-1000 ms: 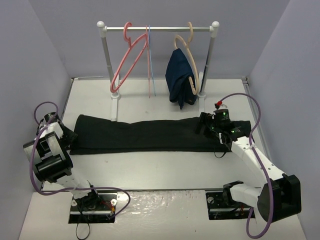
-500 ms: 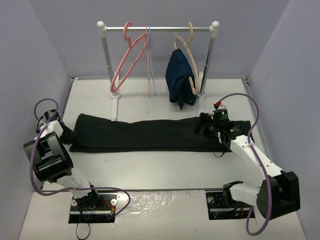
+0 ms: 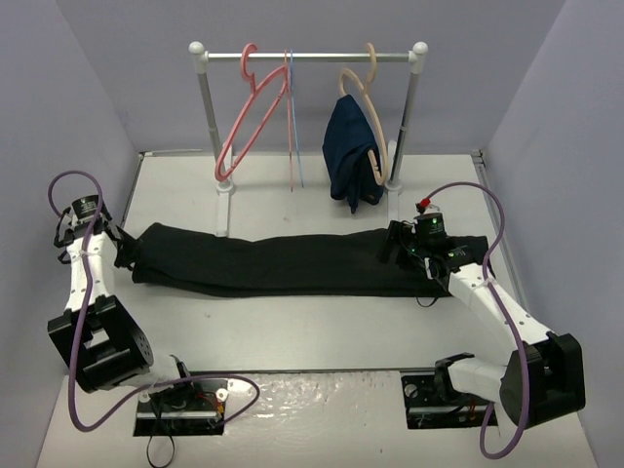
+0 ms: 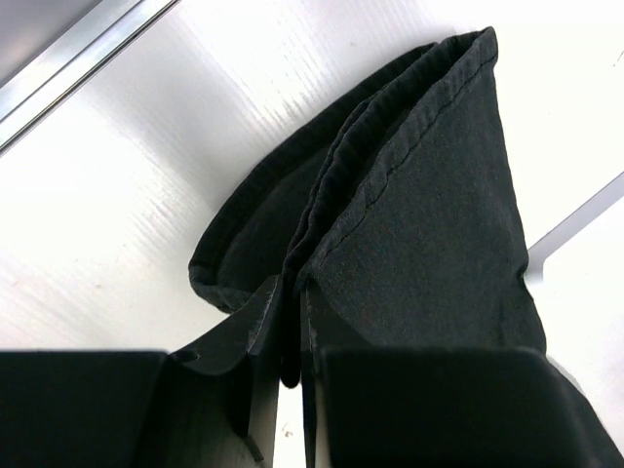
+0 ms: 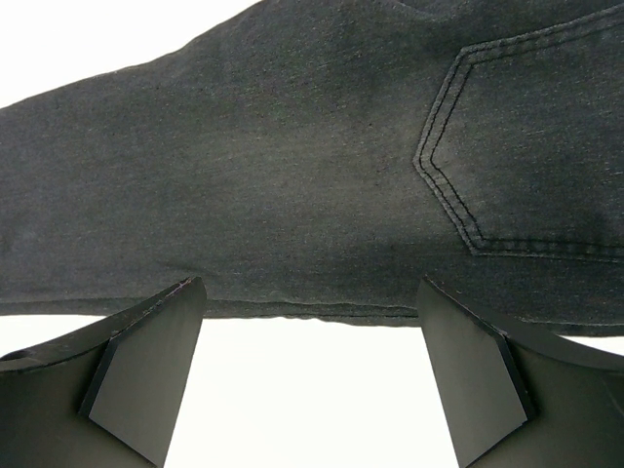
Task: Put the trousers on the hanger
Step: Fold the trousers at the center of the board.
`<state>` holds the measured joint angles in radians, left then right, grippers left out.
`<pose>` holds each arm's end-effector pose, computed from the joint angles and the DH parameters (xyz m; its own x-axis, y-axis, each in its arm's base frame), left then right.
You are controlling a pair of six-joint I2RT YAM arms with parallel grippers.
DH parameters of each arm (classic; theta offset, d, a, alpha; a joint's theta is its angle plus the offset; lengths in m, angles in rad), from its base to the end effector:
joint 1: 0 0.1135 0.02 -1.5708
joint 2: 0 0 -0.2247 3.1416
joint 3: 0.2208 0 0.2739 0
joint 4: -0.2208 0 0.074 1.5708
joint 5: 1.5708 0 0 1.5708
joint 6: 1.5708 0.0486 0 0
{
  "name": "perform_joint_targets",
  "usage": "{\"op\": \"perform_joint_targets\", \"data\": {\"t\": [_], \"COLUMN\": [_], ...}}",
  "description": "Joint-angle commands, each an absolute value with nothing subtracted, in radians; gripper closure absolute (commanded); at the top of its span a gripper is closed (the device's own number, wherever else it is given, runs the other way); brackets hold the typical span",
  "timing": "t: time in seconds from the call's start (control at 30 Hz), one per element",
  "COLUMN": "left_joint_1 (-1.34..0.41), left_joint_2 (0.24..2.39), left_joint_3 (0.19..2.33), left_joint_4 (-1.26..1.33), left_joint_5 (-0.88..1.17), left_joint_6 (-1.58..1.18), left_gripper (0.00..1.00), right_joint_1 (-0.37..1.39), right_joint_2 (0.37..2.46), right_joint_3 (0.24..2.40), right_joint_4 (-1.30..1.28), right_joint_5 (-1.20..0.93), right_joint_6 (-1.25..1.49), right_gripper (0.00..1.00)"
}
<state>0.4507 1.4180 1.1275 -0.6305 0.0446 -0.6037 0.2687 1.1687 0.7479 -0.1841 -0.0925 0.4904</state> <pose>0.3009 0.1432 0.2189 -0.3568 -0.8027 -0.4779 -0.7451 0.5531 -0.3727 0.2892 0.0843 0.1963 -0.6427 0.3095 -0.7009 -0.0396 0.9002 0.4337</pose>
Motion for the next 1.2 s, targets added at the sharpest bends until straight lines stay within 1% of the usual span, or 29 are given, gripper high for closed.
{"op": "perform_joint_targets", "data": {"t": [0.0,0.2,0.27,0.3,0.37,0.4,0.43,0.5,0.57,0.6,0.67,0.7,0.73,0.8,0.87,1.0,1.17], "left_joint_1": [0.454,0.455,0.457,0.458,0.459,0.461,0.465,0.475,0.483,0.485,0.485,0.485,0.480,0.476,0.476,0.478,0.483], "left_joint_2": [1.353,1.398,1.417,1.426,1.446,1.456,1.466,1.480,1.482,1.475,1.442,1.441,1.379,1.338,1.331,1.398,1.474], "left_joint_3": [1.163,1.119,1.093,1.079,1.061,1.061,1.062,1.065,1.065,1.064,1.057,1.057,1.043,1.009,0.986,0.979,1.001], "left_joint_4": [-0.693,-0.666,-0.644,-0.635,-0.630,-0.638,-0.648,-0.672,-0.687,-0.687,-0.687,-0.687,-0.667,-0.644,-0.630,-0.617,-0.595], "left_joint_5": [-0.037,-0.086,-0.107,-0.120,-0.153,-0.165,-0.175,-0.196,-0.209,-0.206,-0.189,-0.188,-0.145,-0.111,-0.096,-0.089,-0.103], "left_joint_6": [-0.593,-0.594,-0.600,-0.604,-0.615,-0.620,-0.624,-0.636,-0.639,-0.642,-0.647,-0.647,-0.649,-0.658,-0.672,-0.683,-0.677], "left_gripper": [1.00,1.00,0.97,0.95,0.86,0.80,0.72,0.51,0.38,0.34,0.31,0.31,0.31,0.31,0.33,0.36,0.37], "right_joint_1": [0.266,0.264,0.264,0.264,0.263,0.262,0.261,0.261,0.260,0.259,0.258,0.258,0.258,0.258,0.258,0.258,0.256], "right_joint_2": [1.154,1.144,1.133,1.128,1.120,1.117,1.115,1.114,1.114,1.113,1.112,1.112,1.115,1.118,1.129,1.144,1.128], "right_joint_3": [0.749,0.722,0.715,0.713,0.711,0.712,0.714,0.717,0.722,0.724,0.730,0.730,0.733,0.733,0.735,0.742,0.736], "right_joint_4": [-0.166,-0.167,-0.166,-0.167,-0.171,-0.173,-0.175,-0.182,-0.187,-0.188,-0.192,-0.192,-0.192,-0.190,-0.190,-0.190,-0.190], "right_joint_5": [-0.066,-0.077,-0.080,-0.081,-0.082,-0.084,-0.085,-0.086,-0.085,-0.085,-0.086,-0.086,-0.086,-0.084,-0.084,-0.089,-0.087], "right_joint_6": [0.460,0.457,0.455,0.453,0.448,0.446,0.445,0.443,0.440,0.440,0.436,0.436,0.437,0.438,0.440,0.443,0.449], "right_gripper": [0.13,0.13,0.13,0.13,0.13,0.13,0.13,0.13,0.13,0.13,0.13,0.13,0.13,0.13,0.13,0.13,0.13]}}
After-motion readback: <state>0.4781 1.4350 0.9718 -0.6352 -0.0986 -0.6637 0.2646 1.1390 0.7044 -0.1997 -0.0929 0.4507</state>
